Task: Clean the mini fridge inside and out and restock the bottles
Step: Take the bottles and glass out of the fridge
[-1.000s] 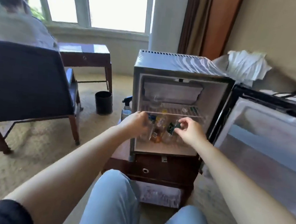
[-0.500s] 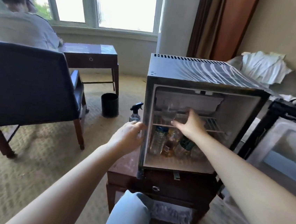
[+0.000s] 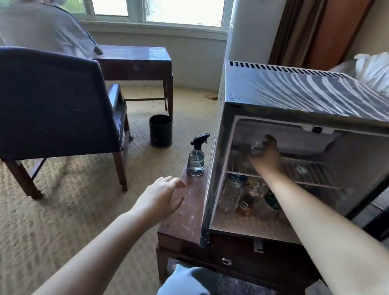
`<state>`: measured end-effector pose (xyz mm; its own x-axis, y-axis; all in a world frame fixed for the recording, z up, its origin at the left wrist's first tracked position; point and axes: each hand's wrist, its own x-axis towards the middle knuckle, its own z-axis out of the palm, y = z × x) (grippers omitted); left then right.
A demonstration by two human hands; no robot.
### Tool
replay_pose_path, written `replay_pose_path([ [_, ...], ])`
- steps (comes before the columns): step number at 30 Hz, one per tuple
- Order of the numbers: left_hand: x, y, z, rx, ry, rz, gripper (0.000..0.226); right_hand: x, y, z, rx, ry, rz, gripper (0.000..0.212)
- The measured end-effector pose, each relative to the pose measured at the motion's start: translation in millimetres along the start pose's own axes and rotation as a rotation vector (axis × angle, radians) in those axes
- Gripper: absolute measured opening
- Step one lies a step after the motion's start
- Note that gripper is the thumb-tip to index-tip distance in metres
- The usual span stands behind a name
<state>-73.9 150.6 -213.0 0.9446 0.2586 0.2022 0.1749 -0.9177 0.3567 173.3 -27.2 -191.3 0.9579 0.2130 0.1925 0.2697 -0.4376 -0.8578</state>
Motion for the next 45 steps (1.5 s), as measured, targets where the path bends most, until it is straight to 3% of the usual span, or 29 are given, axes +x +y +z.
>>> replay_pose_path([
  [6, -3, -1, -2, -0.044, 0.019, -0.003, 0.031, -9, -2, -5, -0.105, 0.032, -0.071, 0.080],
  [12, -13, 13, 5, -0.195, 0.035, -0.017, 0.028, -81, 5, -30, -0.137, 0.074, -0.148, 0.067],
  [18, -27, 57, 20, -0.473, -0.046, -0.067, 0.058, -167, 16, -26, -0.128, -0.180, -0.166, 0.100],
  [22, -46, 72, 18, -0.517, -0.092, -0.044, 0.073, -217, 11, -13, -0.034, -0.275, -0.160, 0.109],
  [29, -75, 63, 27, -0.465, -0.158, -0.024, 0.070, -259, 15, 7, 0.182, -0.382, -0.188, 0.112],
  [34, -64, 47, 54, -0.458, -0.148, -0.128, 0.065, -247, 43, 19, 0.089, -0.432, -0.206, 0.113],
  [39, -40, 10, 96, -0.364, -0.086, -0.297, 0.075, -217, 112, 30, -0.115, -0.340, -0.110, 0.092],
  [45, -4, -37, 147, -0.324, -0.087, -0.480, 0.077, -199, 179, 45, -0.177, -0.251, 0.006, 0.071],
])
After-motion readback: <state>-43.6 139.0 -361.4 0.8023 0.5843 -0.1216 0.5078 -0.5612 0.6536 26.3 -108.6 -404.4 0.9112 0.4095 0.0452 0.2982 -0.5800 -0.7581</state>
